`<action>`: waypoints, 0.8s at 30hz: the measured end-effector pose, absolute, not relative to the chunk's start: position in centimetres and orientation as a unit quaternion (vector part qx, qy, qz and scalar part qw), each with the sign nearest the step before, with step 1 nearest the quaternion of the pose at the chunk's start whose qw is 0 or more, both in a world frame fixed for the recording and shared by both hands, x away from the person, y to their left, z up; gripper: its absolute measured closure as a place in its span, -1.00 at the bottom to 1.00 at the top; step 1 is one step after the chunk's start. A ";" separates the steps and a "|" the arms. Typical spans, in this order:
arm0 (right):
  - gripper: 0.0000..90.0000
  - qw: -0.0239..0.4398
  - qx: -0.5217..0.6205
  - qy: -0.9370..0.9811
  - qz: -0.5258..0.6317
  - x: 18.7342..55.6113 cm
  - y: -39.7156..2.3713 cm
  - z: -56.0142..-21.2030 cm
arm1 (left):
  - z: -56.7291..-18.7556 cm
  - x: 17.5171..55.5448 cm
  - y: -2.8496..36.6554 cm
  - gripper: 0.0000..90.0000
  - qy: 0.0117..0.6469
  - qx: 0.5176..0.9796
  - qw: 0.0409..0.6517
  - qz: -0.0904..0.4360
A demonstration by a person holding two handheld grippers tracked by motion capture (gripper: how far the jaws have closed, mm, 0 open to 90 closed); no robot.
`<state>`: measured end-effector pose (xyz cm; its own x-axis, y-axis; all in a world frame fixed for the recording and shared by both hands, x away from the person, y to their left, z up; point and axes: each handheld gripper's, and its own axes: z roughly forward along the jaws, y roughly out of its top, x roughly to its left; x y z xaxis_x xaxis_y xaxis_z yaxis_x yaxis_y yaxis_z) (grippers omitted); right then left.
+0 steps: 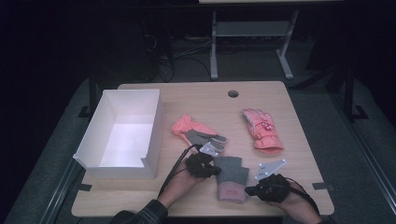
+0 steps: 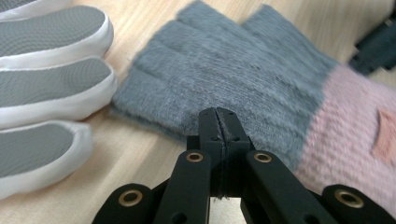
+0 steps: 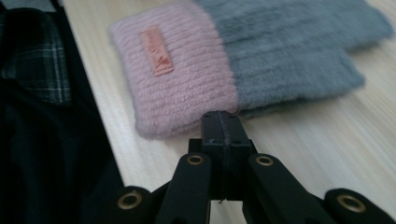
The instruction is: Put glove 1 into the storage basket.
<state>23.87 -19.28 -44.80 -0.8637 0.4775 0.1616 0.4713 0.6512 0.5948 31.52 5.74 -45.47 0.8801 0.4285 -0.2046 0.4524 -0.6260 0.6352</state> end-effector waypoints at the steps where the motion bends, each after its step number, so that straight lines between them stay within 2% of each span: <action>1: 1.00 -0.001 0.251 0.910 0.329 23.7 -18.8 -44.9 | -45.5 31.7 5.6 0.99 0.250 0.899 0.360 -0.017; 12: 1.00 -0.015 0.220 0.915 0.338 22.8 -15.7 -44.9 | -45.6 32.7 5.2 0.99 0.245 0.903 0.351 -0.019; 21: 1.00 0.000 0.169 0.926 0.337 23.3 -12.6 -45.1 | -45.2 33.0 5.7 0.99 0.246 0.902 0.355 -0.019; 22: 1.00 -0.001 0.169 0.925 0.340 23.2 -12.7 -45.0 | -45.2 32.9 5.7 0.86 0.245 0.902 0.355 -0.016; 24: 0.98 -0.007 0.179 0.922 0.343 23.1 -12.9 -44.9 | -45.0 32.8 5.9 0.82 0.243 0.901 0.358 -0.014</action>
